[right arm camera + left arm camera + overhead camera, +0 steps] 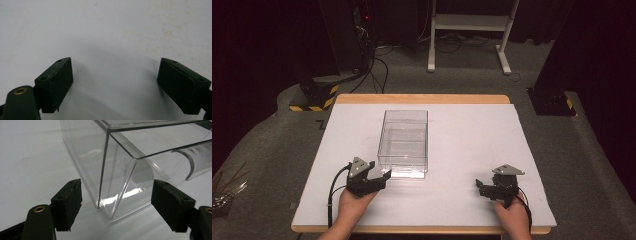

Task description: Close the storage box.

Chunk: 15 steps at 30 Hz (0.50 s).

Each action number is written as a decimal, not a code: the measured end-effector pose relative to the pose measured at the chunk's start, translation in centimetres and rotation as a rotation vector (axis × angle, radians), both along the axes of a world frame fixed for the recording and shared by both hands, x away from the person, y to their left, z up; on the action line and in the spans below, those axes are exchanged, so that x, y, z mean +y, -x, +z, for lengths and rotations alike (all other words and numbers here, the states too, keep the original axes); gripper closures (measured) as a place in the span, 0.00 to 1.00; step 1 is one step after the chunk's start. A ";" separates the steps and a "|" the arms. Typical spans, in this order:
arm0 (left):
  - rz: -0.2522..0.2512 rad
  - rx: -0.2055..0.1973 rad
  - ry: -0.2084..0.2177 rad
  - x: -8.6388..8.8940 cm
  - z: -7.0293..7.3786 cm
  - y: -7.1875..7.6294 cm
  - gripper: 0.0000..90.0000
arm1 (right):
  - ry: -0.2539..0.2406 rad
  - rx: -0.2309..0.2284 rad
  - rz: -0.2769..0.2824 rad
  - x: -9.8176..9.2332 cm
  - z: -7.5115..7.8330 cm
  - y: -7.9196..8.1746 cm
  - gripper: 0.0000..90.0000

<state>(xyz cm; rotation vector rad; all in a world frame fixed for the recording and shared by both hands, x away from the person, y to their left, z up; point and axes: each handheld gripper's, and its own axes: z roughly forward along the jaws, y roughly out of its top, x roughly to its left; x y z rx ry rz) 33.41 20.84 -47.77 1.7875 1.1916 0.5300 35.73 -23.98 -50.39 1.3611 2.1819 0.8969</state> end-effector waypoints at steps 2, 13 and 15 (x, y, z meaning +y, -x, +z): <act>-0.001 0.000 0.003 0.0 0.0 -0.1 0.25 | 0.000 0.000 0.000 0.0 0.0 0.0 0.15; 0.011 -0.022 0.012 -0.4 0.2 -1.4 0.27 | -0.002 0.001 -0.002 0.0 0.0 0.0 0.15; 0.011 -0.024 0.012 -0.5 0.1 -1.6 0.27 | -0.003 0.001 -0.002 0.0 0.0 0.0 0.15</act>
